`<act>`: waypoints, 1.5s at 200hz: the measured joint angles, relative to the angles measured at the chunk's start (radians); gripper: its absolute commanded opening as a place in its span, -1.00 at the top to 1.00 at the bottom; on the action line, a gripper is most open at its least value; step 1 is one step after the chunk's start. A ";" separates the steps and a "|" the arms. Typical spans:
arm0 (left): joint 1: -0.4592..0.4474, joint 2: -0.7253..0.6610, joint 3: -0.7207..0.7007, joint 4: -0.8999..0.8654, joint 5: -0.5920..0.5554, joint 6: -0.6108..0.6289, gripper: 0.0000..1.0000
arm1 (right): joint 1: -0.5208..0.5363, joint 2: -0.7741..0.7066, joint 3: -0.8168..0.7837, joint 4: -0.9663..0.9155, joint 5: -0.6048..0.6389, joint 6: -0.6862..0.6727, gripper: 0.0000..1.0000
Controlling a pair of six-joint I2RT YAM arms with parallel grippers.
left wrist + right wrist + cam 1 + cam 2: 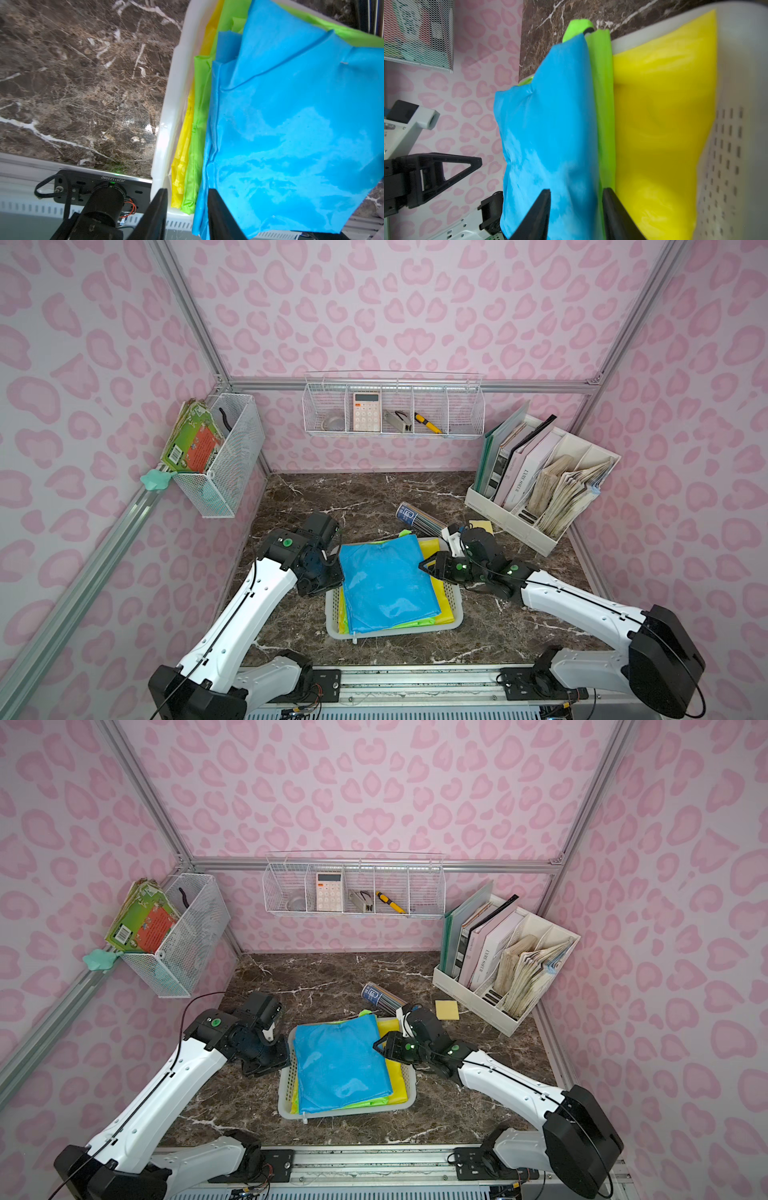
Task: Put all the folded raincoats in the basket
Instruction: Place the raincoat in the basket.
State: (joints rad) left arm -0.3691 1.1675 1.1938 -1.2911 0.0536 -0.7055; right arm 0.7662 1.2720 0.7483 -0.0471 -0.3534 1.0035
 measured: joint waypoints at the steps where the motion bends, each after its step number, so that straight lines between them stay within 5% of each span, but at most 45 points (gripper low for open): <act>1: 0.000 0.001 -0.001 0.001 0.002 0.000 0.29 | 0.000 0.000 -0.002 0.000 0.000 0.001 0.17; 46: 0.000 0.056 -0.007 0.020 0.066 0.002 0.33 | 0.051 -0.014 -0.056 0.026 0.002 0.056 0.70; 133: 0.000 0.071 -0.031 0.064 0.116 0.002 0.32 | 0.151 -0.111 -0.243 0.237 0.135 0.313 0.82; 225: 0.000 0.092 -0.032 0.100 0.146 0.002 0.31 | 0.149 -0.037 -0.219 0.326 0.209 0.383 0.84; 245: 0.000 0.092 -0.032 0.100 0.148 0.002 0.31 | 0.148 -0.013 -0.196 0.333 0.209 0.384 0.77; 275: 0.000 0.090 -0.047 0.116 0.154 0.002 0.36 | 0.157 -0.034 -0.188 0.334 0.209 0.390 0.19; 300: 0.000 0.082 -0.089 0.168 0.180 0.002 0.40 | 0.153 -0.092 -0.191 0.297 0.217 0.377 0.04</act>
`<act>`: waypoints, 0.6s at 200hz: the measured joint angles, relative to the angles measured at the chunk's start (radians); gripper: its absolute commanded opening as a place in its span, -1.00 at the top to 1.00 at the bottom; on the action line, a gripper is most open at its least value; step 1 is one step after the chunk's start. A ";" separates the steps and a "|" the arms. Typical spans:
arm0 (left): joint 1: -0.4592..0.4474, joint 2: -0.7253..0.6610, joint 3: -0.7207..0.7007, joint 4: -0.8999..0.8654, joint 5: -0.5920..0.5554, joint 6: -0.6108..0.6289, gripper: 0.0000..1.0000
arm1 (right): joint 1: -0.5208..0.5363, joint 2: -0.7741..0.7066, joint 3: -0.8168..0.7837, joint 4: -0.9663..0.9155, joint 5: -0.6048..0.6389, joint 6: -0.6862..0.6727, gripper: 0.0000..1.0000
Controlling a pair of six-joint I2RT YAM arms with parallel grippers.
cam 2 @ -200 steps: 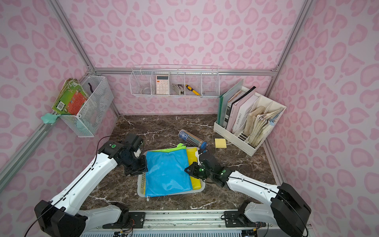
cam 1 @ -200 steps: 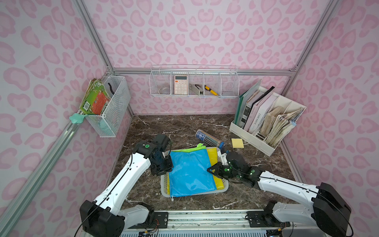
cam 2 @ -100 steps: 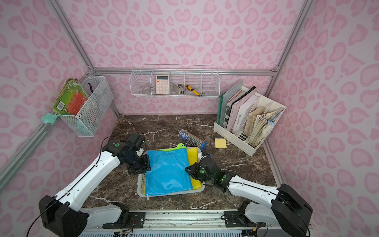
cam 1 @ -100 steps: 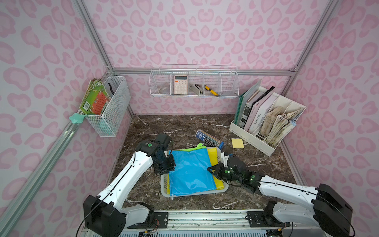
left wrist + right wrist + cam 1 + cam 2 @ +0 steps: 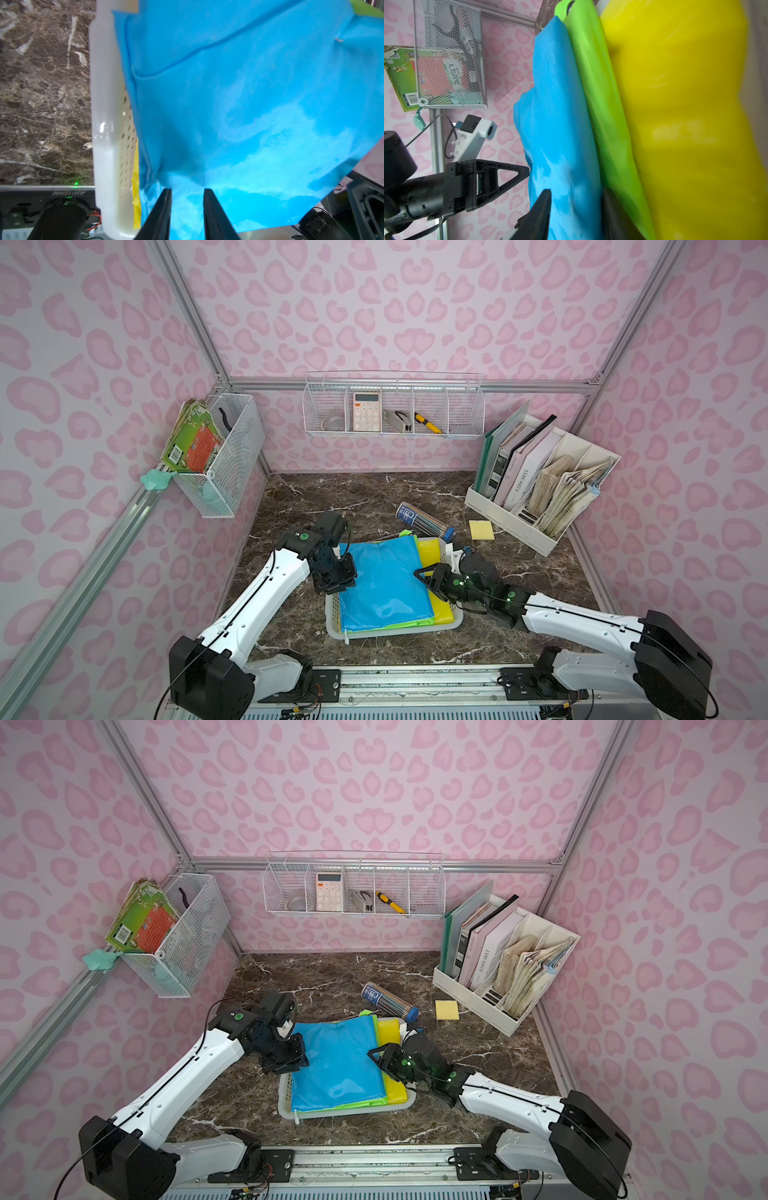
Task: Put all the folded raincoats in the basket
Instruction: Place the raincoat in the basket.
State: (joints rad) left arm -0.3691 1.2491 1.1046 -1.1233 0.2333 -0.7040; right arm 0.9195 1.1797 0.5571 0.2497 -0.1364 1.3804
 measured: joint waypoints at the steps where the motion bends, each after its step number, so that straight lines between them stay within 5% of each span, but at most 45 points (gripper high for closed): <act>1: 0.000 0.001 -0.002 0.004 0.001 0.000 0.40 | -0.001 -0.002 0.000 -0.003 0.001 -0.001 0.04; 14: 0.002 0.022 -0.004 0.021 0.001 0.000 0.44 | -0.018 -0.025 0.018 -0.050 0.008 -0.030 0.05; 44: 0.010 0.088 0.047 0.041 -0.018 0.000 0.47 | -0.066 -0.085 0.052 -0.124 0.009 -0.103 0.53; 67: 0.014 0.118 0.088 0.048 -0.037 0.004 0.47 | -0.070 -0.091 0.060 -0.118 -0.030 -0.154 0.67; 120: 0.050 0.188 0.101 0.080 -0.051 0.008 0.56 | -0.072 0.259 0.281 -0.045 -0.220 -0.259 0.80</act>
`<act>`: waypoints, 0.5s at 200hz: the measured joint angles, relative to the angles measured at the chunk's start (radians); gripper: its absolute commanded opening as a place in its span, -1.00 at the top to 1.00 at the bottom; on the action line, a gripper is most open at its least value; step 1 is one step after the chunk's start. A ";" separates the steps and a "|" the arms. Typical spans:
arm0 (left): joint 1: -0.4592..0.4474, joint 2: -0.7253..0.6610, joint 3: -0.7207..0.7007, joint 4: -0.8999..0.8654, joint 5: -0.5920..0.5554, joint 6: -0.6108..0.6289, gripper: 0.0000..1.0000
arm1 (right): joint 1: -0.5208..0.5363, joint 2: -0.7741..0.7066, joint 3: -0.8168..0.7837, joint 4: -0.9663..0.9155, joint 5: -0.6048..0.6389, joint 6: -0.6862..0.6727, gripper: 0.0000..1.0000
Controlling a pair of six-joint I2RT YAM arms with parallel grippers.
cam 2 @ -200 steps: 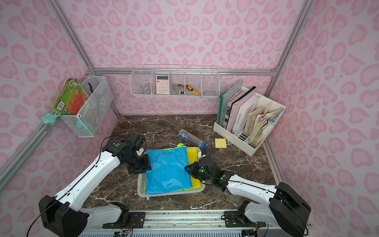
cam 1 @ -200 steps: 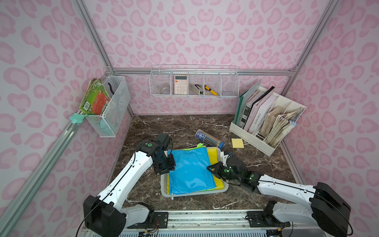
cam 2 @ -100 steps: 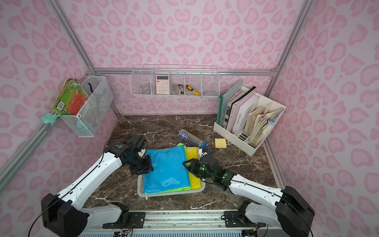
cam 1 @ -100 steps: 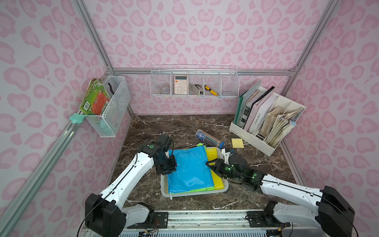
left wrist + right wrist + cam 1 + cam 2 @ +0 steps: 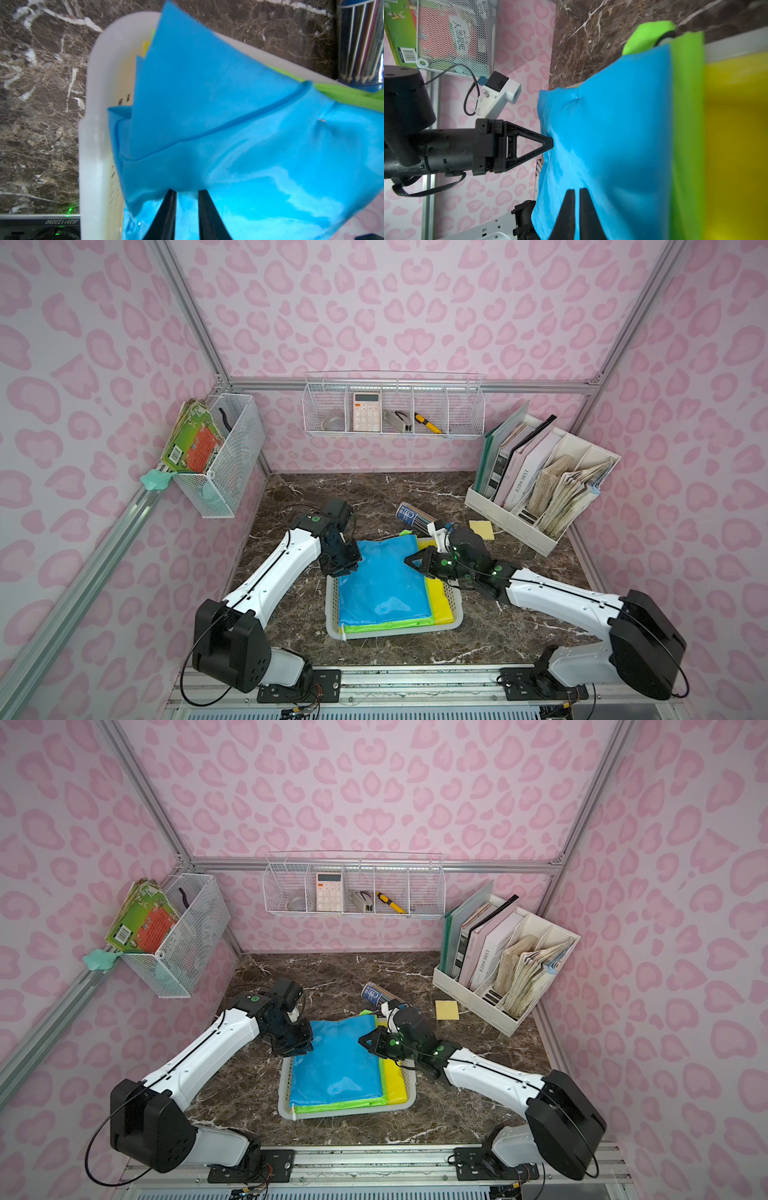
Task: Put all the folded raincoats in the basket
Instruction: Place the raincoat in the basket.
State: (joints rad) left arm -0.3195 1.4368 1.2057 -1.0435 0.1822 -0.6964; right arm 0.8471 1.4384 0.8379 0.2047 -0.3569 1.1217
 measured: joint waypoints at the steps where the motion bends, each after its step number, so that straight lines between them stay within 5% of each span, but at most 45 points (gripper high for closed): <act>1: 0.001 0.002 0.000 0.000 0.000 0.000 0.56 | 0.000 0.006 0.003 0.001 -0.002 -0.001 0.80; 40: 0.010 0.007 -0.024 0.013 -0.013 0.000 0.57 | -0.044 0.161 0.067 0.032 -0.045 -0.045 0.82; 100: 0.020 -0.058 -0.011 -0.030 0.004 0.007 0.50 | -0.135 0.093 -0.017 0.052 -0.006 -0.035 0.81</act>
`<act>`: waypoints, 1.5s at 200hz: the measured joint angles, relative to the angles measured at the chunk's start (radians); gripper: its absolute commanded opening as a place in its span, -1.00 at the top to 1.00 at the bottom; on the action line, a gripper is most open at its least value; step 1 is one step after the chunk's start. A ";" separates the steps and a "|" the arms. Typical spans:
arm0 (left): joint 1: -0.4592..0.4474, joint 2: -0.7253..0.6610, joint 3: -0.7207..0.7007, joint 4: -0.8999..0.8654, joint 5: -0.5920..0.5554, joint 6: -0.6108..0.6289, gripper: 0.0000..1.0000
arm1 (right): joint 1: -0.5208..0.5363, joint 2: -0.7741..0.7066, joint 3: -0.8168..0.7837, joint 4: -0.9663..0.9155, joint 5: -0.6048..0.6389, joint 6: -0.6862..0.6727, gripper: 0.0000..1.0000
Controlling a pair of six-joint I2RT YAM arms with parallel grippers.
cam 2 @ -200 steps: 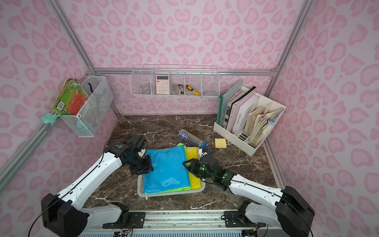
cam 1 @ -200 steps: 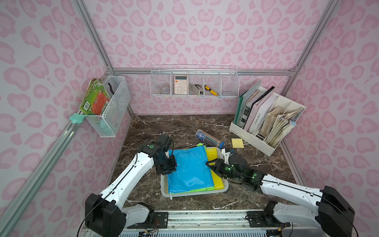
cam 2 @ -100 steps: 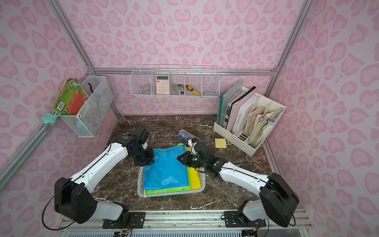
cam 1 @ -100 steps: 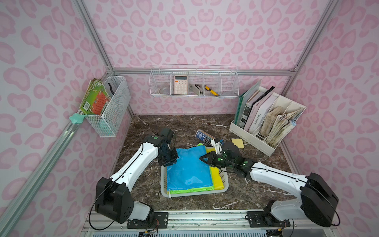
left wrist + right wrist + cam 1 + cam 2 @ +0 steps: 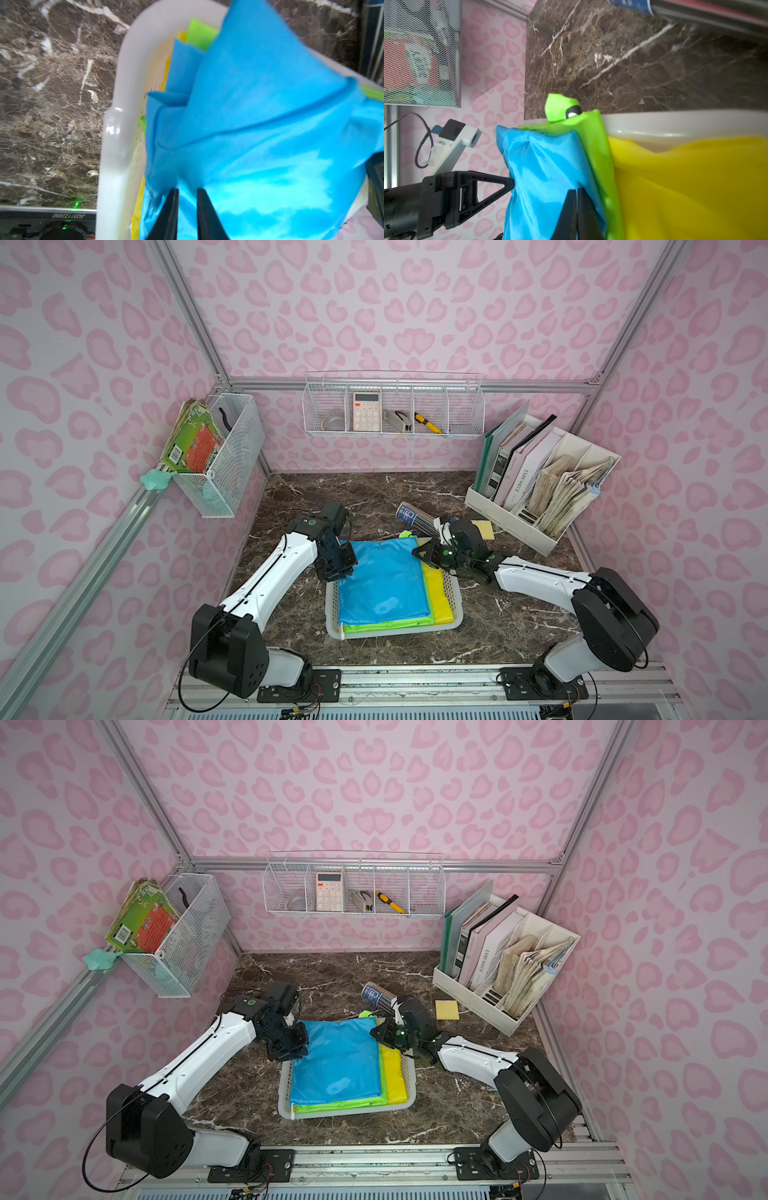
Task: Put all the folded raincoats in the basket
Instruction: Place the raincoat in the basket.
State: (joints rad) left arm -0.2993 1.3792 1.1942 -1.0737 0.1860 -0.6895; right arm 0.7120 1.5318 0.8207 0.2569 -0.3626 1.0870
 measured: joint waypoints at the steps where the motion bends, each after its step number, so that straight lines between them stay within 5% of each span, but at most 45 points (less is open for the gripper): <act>1: 0.000 -0.001 0.003 -0.002 0.002 0.001 0.50 | 0.000 -0.001 0.002 0.000 0.000 0.000 0.81; 37: 0.002 -0.006 0.134 -0.011 0.093 0.033 0.76 | 0.047 0.032 0.101 0.002 -0.015 -0.011 0.81; 82: 0.010 0.157 0.170 0.031 0.111 0.060 1.00 | 0.083 0.164 0.195 0.002 -0.041 -0.008 0.81; 170: 0.188 0.205 0.019 0.120 0.068 0.061 1.00 | -0.006 0.219 0.095 0.105 -0.110 -0.008 0.80; 248: 0.195 0.025 0.084 0.103 0.222 0.059 0.91 | 0.050 0.097 0.166 0.035 -0.100 -0.021 0.74; 300: 0.017 -0.187 -0.169 0.081 0.322 -0.022 0.99 | 0.174 -0.054 0.001 -0.017 -0.106 -0.040 0.74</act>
State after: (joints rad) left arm -0.2821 1.1923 1.0252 -0.9928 0.5079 -0.7116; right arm 0.8856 1.4776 0.8215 0.2401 -0.4690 1.0466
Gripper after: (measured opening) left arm 0.063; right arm 0.130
